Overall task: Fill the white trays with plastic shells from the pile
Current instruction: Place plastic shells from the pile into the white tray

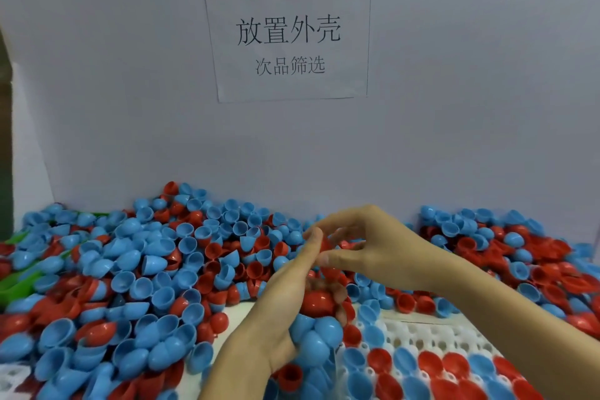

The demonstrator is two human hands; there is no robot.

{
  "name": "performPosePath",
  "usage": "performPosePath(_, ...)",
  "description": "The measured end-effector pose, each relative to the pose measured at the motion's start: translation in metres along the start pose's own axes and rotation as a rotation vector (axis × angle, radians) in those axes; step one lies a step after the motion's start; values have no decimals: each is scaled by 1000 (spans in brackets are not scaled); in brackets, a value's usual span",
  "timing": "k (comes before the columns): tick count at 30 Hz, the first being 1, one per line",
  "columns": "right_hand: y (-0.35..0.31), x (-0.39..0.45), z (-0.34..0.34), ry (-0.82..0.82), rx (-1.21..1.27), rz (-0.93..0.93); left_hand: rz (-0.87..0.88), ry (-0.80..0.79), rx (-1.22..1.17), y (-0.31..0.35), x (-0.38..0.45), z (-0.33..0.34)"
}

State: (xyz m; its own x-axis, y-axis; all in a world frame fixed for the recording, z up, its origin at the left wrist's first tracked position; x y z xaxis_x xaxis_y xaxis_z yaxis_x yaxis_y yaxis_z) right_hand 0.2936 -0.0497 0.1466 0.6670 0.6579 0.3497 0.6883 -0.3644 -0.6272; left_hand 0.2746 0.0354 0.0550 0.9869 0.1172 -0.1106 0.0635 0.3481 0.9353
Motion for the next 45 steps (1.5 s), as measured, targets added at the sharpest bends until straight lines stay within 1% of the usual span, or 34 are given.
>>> performPosePath(2,1,0,-4,72,43,-2,-7,-105,-78,2,-3,9)
performPosePath(4,8,-2,-9,153,185,49,-33,-179,-159,3,-10,9)
performPosePath(7,17,-9,-12,221,358,112,1,-182,-132,3,-12,9)
performPosePath(9,21,-14,-14,258,407,129,51,-154,-77,3,-15,10)
performPosePath(11,23,-21,-19,295,446,143,55,-110,-29,0,-16,7)
performPosePath(14,26,-30,-23,292,458,155,50,-89,-18,-1,-14,8)
performPosePath(16,27,-38,-26,268,440,149,76,-87,-22,0,-13,9)
performPosePath(18,27,-44,-30,256,401,150,137,-58,5,4,-13,8)
performPosePath(21,34,-54,-41,306,334,210,293,4,159,14,-14,6)
performPosePath(23,39,-59,-47,351,285,251,356,-10,210,18,-16,6)
performPosePath(24,38,-60,-50,357,258,244,368,-40,220,19,-18,8)
performPosePath(26,32,-61,-50,311,214,190,384,-123,249,20,-21,14)
performPosePath(29,20,-59,-40,174,153,121,393,-213,289,16,-24,22)
performPosePath(33,14,-59,-34,-10,-7,133,438,-207,388,13,-22,26)
performPosePath(36,19,-63,-37,-91,-2,207,429,-214,409,11,-21,27)
performPosePath(42,23,-62,-38,-114,-127,192,435,-194,532,10,-19,27)
performPosePath(45,22,-57,-37,-21,-247,152,429,-209,524,8,-20,30)
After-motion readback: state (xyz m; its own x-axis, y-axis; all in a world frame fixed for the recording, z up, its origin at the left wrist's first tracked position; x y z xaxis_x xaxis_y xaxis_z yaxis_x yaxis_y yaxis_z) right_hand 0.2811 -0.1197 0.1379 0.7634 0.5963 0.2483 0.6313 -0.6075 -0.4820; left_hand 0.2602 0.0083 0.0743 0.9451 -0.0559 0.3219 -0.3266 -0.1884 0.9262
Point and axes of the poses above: each hand's wrist, its own x-axis towards the middle knuckle, its own z-axis out of the palm, y = z × x, the point moved 8 cm from there along x, towards the middle knuckle, and after that the axes turned 5 degrees about y, right-handed, at the moved point
